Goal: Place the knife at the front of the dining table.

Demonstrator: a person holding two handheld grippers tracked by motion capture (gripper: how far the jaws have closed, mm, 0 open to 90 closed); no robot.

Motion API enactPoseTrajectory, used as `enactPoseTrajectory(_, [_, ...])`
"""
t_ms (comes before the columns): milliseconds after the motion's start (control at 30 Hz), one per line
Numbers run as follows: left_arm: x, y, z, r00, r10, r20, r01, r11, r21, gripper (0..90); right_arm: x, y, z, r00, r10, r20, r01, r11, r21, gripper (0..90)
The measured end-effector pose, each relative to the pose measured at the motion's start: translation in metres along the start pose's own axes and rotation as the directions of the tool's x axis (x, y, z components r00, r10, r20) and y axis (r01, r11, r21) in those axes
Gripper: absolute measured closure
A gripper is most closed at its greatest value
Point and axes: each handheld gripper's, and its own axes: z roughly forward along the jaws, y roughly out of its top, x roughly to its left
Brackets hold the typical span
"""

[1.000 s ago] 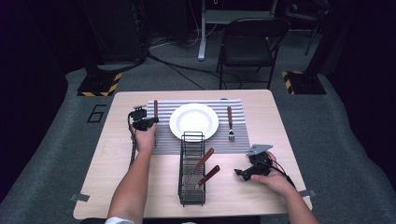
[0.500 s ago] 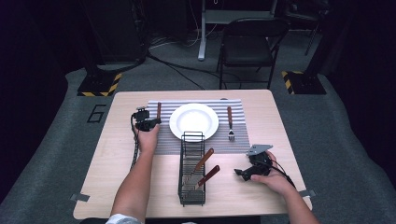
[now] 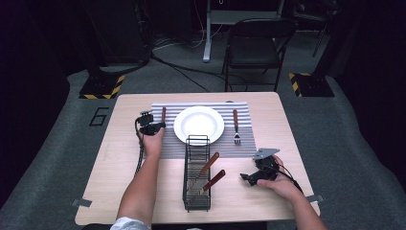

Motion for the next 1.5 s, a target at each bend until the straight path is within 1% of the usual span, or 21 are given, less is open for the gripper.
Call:
enactPoseTrajectory(67, [0.001, 0.000, 0.001, 1.0000, -0.005, 0.004, 0.005, 1.0000, 0.007, 79.9, 0.000, 0.000, 0.000, 1.0000, 0.007, 0.001, -0.007, 1.000, -0.002, 0.0])
enactPoseTrajectory(133, [0.002, 0.000, 0.002, 0.9998, -0.018, 0.004, 0.018, 0.9998, 0.000, 80.0, 0.000, 0.000, 0.000, 1.0000, 0.008, 0.001, -0.008, 1.000, -0.001, 0.0])
enactPoseTrajectory(167, [0.003, 0.000, 0.002, 0.9998, -0.017, 0.009, 0.017, 0.9999, 0.004, 80.0, 0.000, 0.000, 0.000, 1.0000, 0.007, 0.001, -0.007, 1.000, -0.002, 0.0])
enactPoseTrajectory(267, [0.006, 0.000, 0.004, 0.9989, -0.046, 0.012, 0.046, 0.9989, 0.005, 80.0, 0.000, 0.000, 0.000, 1.0000, 0.008, 0.001, -0.008, 1.000, -0.001, 0.0])
enactPoseTrajectory(300, [0.007, -0.001, 0.005, 0.9988, -0.048, 0.006, 0.048, 0.9988, 0.007, 80.0, 0.000, 0.000, 0.000, 1.0000, 0.008, 0.001, -0.008, 1.000, -0.001, 0.0])
enactPoseTrajectory(333, [0.008, -0.001, 0.005, 0.9987, -0.048, 0.016, 0.048, 0.9988, 0.003, 80.0, 0.000, 0.000, 0.000, 1.0000, 0.008, 0.001, -0.008, 1.000, -0.001, 0.0])
enactPoseTrajectory(367, [0.008, -0.001, 0.006, 0.9987, -0.049, 0.016, 0.049, 0.9988, 0.000, 80.0, 0.001, 0.000, 0.000, 1.0000, 0.007, 0.001, -0.007, 1.000, -0.001, 0.0])
enactPoseTrajectory(533, [0.006, 0.000, 0.006, 0.9991, -0.042, 0.001, 0.042, 0.9991, 0.002, 79.7, 0.000, 0.000, 0.000, 1.0000, 0.007, 0.001, -0.007, 1.000, -0.001, 0.0])
enactPoseTrajectory(567, [0.004, 0.001, 0.006, 0.9997, -0.022, -0.006, 0.022, 0.9997, 0.014, 79.7, 0.001, 0.000, 0.000, 1.0000, 0.007, 0.002, -0.007, 1.000, -0.001, 0.0])
enactPoseTrajectory(667, [0.000, 0.003, 0.007, 0.9998, 0.010, -0.018, -0.009, 0.9993, 0.037, 79.4, 0.001, 0.000, 0.000, 1.0000, 0.008, 0.001, -0.008, 1.000, -0.002, 0.0])
enactPoseTrajectory(700, [0.000, 0.002, 0.007, 0.9998, 0.014, -0.015, -0.013, 0.9993, 0.035, 79.4, 0.001, 0.000, 0.000, 1.0000, 0.007, 0.002, -0.007, 1.000, -0.001, 0.0])
enactPoseTrajectory(800, [-0.001, 0.002, 0.008, 0.9998, 0.005, -0.019, -0.004, 0.9997, 0.025, 79.2, 0.001, 0.000, 0.000, 1.0000, 0.008, 0.002, -0.008, 1.000, -0.001, 0.0])
enactPoseTrajectory(933, [-0.002, 0.001, 0.008, 1.0000, 0.002, -0.009, -0.002, 0.9997, 0.023, 76.6, 0.001, 0.000, 0.000, 1.0000, 0.008, 0.002, -0.008, 1.000, -0.001, 0.0])
enactPoseTrajectory(967, [-0.002, 0.002, 0.007, 0.9998, 0.012, -0.015, -0.012, 0.9996, 0.026, 75.9, 0.001, 0.000, 0.000, 1.0000, 0.007, 0.002, -0.007, 1.000, -0.001, 0.0])
enactPoseTrajectory(1100, [-0.002, 0.001, 0.007, 0.9997, 0.020, -0.017, -0.019, 0.9995, 0.024, 75.8, 0.001, 0.000, 0.000, 1.0000, 0.007, 0.001, -0.007, 1.000, -0.001, 0.0])
enactPoseTrajectory(1200, [-0.002, 0.001, 0.006, 0.9994, 0.018, -0.030, -0.017, 0.9996, 0.022, 74.9, 0.001, 0.000, 0.000, 1.0000, 0.008, 0.002, -0.008, 1.000, -0.001, 0.0])
enactPoseTrajectory(1267, [0.000, 0.001, 0.004, 0.9991, 0.017, -0.038, -0.016, 0.9996, 0.022, 73.5, 0.001, 0.000, 0.000, 1.0000, 0.008, 0.001, -0.008, 1.000, -0.001, 0.0])
enactPoseTrajectory(1333, [0.003, 0.001, 0.003, 0.9994, 0.010, -0.032, -0.009, 0.9999, 0.014, 72.9, 0.001, 0.000, 0.000, 1.0000, 0.008, 0.002, -0.008, 1.000, -0.002, 0.0])
enactPoseTrajectory(1367, [0.004, 0.001, 0.002, 0.9993, 0.007, -0.036, -0.006, 0.9998, 0.018, 72.9, 0.001, 0.000, 0.000, 1.0000, 0.008, 0.002, -0.008, 1.000, -0.001, 0.0])
enactPoseTrajectory(1467, [0.006, 0.001, 0.000, 0.9995, 0.003, -0.032, -0.003, 0.9999, 0.011, 69.9, 0.001, 0.000, 0.000, 1.0000, 0.007, 0.002, -0.007, 1.000, -0.001, 0.0])
enactPoseTrajectory(1500, [0.007, 0.001, -0.001, 0.9994, 0.008, -0.032, -0.007, 1.0000, 0.004, 68.7, 0.001, 0.000, 0.000, 1.0000, 0.007, 0.002, -0.007, 1.000, -0.001, 0.0])
